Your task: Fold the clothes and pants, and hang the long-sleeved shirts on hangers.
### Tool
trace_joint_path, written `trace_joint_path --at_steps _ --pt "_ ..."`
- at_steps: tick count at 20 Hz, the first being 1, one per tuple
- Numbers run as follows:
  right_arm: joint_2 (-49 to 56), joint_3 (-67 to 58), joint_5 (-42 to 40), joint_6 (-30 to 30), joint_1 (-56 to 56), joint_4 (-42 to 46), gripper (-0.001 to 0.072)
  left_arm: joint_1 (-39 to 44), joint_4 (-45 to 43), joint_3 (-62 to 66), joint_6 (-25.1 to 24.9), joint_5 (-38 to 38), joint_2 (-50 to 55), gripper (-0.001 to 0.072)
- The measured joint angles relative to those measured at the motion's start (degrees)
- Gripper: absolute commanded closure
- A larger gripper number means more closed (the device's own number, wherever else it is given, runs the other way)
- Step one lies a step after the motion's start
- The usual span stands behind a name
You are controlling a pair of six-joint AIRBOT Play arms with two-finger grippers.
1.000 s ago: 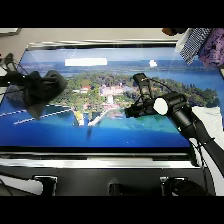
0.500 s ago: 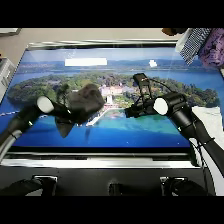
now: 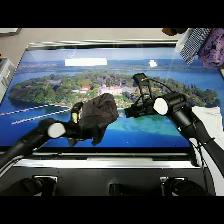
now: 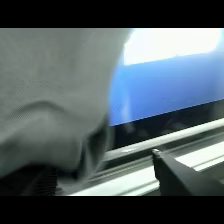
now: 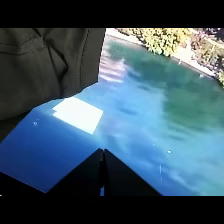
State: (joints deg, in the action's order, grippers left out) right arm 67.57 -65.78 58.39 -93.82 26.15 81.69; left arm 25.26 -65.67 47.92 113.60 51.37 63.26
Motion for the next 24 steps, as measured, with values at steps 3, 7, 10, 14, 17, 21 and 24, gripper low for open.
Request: trace_joint_path --at_steps 3,7,10,14,17,21,24 --pt "0.0 0.0 0.0 0.0 0.0 0.0 0.0678 -4.5 0.2 0.4 0.6 2.8 -9.1 0.0036" --pt "0.0 0.0 -2.6 0.0 0.0 -0.1 0.0677 -13.8 -1.4 0.6 0.8 9.7 -22.4 0.0036" --pt "0.0 0.0 -4.6 -0.9 0.0 -1.7 0.0655 -21.3 -2.1 0.7 0.8 14.8 -28.5 0.0034" --pt "-0.1 -0.8 -4.9 -9.1 -4.0 -3.2 0.0512 -29.7 -2.5 0.6 0.0 19.3 -30.8 0.0034" --pt "1.7 -0.1 -4.9 -11.8 -12.8 -10.2 0.0246 -34.2 -3.0 0.6 -1.0 20.4 -30.8 0.0035" --pt "10.3 2.1 -3.7 -1.9 -19.2 -29.9 0.0229 -37.2 -6.2 0.6 -2.8 20.6 -30.5 0.0036" --pt "18.0 2.6 -3.6 4.3 -18.8 -39.3 0.0236 -37.9 -8.1 0.6 -3.3 20.6 -30.5 0.0036"
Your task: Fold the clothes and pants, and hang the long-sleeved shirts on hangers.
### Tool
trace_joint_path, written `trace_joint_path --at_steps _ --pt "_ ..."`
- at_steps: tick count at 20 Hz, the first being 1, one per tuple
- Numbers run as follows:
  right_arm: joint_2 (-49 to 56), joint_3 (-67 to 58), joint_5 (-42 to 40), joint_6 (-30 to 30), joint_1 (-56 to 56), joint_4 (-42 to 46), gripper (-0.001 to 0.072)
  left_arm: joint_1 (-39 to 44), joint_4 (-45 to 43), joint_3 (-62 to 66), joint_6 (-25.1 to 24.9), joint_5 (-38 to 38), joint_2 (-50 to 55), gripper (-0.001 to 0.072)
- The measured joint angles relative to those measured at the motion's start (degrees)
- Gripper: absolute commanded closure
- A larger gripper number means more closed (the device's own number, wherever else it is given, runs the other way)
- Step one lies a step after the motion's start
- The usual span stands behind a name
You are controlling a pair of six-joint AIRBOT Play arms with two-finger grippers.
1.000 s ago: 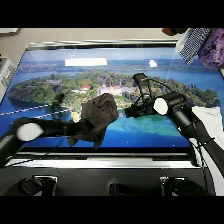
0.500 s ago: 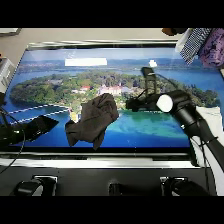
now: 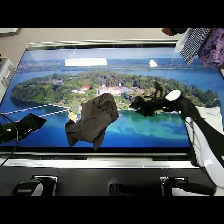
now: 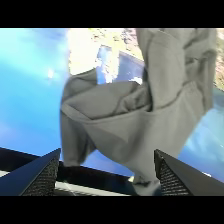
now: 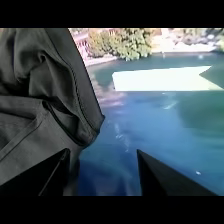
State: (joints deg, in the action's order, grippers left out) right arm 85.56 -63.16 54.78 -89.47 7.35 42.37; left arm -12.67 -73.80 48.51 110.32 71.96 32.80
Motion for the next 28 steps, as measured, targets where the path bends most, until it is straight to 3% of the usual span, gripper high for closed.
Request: trace_joint_path --at_steps 4,10,12,14,15,21,28 --pt "6.8 0.2 -3.5 4.2 3.6 -6.1 0.0236 -0.3 -1.1 0.0 0.0 -0.5 0.1 0.0031" --pt "9.8 0.3 -10.9 5.2 9.1 -9.7 0.0245 -0.5 -1.6 0.0 0.5 -0.2 3.1 0.0031" --pt "10.5 0.3 -12.9 4.5 10.6 -10.3 0.0405 -0.5 -1.6 0.0 0.7 0.1 4.6 0.0031" --pt "11.1 0.3 -14.3 3.8 11.6 -9.7 0.0649 -0.5 -1.6 0.0 0.7 0.3 6.0 0.0032" --pt "11.3 0.3 -14.8 3.6 11.8 -8.9 0.0680 -0.5 -1.6 0.0 0.7 0.5 6.6 0.0032" --pt "9.6 0.3 -15.5 2.4 11.0 -4.9 0.0680 -0.5 -0.7 -1.2 -3.5 -0.5 11.7 0.0036" --pt "7.5 0.3 -9.9 1.8 10.4 0.3 0.0680 -0.5 6.9 -9.5 -12.3 -12.1 23.4 0.0038"
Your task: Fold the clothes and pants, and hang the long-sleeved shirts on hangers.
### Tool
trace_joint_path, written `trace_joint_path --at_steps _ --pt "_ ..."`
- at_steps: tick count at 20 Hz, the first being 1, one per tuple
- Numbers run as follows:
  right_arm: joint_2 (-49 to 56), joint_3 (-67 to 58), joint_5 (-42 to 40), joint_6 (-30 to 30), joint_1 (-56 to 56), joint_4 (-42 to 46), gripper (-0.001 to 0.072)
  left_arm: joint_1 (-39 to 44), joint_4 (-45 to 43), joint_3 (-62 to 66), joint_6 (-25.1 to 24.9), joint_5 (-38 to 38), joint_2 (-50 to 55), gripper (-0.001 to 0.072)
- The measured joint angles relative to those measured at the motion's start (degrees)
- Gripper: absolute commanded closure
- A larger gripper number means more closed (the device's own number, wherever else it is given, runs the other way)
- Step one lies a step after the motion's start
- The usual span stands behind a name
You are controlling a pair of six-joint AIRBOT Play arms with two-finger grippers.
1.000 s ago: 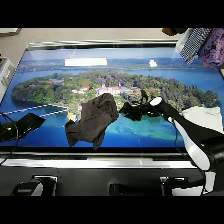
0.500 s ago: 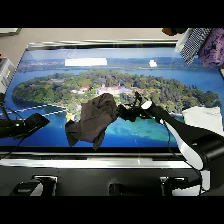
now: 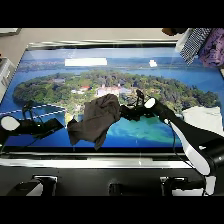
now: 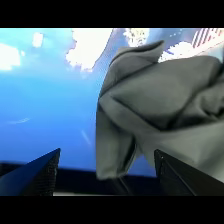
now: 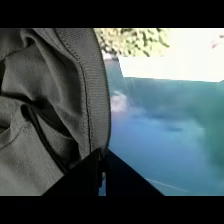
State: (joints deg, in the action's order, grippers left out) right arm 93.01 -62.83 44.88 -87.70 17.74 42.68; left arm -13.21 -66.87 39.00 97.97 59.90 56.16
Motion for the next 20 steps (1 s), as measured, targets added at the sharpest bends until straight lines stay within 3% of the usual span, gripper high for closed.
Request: trace_joint_path --at_steps 7,8,10,11,16,20 --pt "-0.2 0.0 1.6 -0.2 0.0 0.9 0.0680 0.1 12.3 -2.1 -9.2 -9.1 10.9 0.0043" --pt "-0.2 0.0 1.6 -0.2 0.0 1.0 0.0680 0.2 13.7 -2.1 -9.8 -9.9 12.1 0.0085" --pt "-0.3 0.0 1.7 -0.2 0.0 1.1 0.0680 0.3 16.3 -2.2 -11.2 -11.0 14.0 0.0527" --pt "-0.3 0.0 1.8 -0.2 0.0 1.1 0.0680 0.3 17.5 -2.2 -11.9 -11.2 14.7 0.0688" --pt "-2.8 -0.1 1.8 -0.2 0.0 4.3 0.0682 0.3 21.2 0.0 -14.6 -11.5 15.6 0.0692" --pt "-9.6 -2.7 0.5 -2.2 0.0 15.6 0.0682 -1.0 21.8 7.4 -16.0 -7.8 12.9 0.0692"
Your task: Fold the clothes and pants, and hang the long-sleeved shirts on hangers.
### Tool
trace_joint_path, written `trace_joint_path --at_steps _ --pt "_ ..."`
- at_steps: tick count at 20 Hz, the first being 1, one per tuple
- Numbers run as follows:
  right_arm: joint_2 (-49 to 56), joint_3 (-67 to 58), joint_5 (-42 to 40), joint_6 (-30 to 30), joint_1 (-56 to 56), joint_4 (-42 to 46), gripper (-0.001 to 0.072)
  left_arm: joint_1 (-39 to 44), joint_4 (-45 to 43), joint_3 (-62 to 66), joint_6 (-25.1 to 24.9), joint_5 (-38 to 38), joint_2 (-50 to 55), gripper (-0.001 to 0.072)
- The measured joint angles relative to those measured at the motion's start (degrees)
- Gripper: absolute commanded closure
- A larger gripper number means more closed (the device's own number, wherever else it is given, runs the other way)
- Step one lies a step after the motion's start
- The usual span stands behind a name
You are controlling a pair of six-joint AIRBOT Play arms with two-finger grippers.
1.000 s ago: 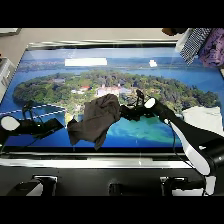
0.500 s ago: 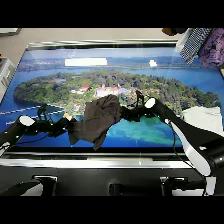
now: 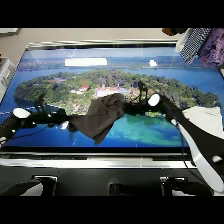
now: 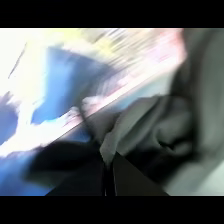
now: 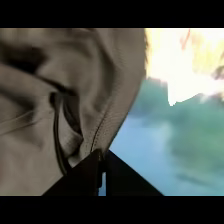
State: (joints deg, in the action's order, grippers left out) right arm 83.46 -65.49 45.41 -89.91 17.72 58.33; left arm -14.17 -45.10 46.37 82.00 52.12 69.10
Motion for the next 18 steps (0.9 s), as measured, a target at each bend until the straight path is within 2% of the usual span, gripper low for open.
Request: trace_joint_path --at_steps 5,7,12,16,18 --pt "-12.5 -7.8 -2.6 -1.6 0.0 14.6 0.0682 -2.3 0.0 16.5 -0.2 7.0 -6.5 0.0692" --pt "-17.9 -11.3 -3.0 -1.6 0.0 19.2 0.0682 -3.3 -1.1 23.6 1.2 9.3 -9.9 0.0692" --pt "-32.2 -16.8 -3.4 -0.7 0.0 25.6 0.0682 -5.7 -6.2 36.5 8.7 13.6 -20.6 0.0692" --pt "-41.9 -17.9 -2.5 -0.7 0.0 27.5 0.0682 -6.6 -13.5 39.8 19.7 18.5 -29.4 0.0691" --pt "-44.6 -18.2 -2.0 -2.3 0.0 28.3 0.0681 -6.7 -17.0 40.4 23.5 21.4 -32.1 0.0691"
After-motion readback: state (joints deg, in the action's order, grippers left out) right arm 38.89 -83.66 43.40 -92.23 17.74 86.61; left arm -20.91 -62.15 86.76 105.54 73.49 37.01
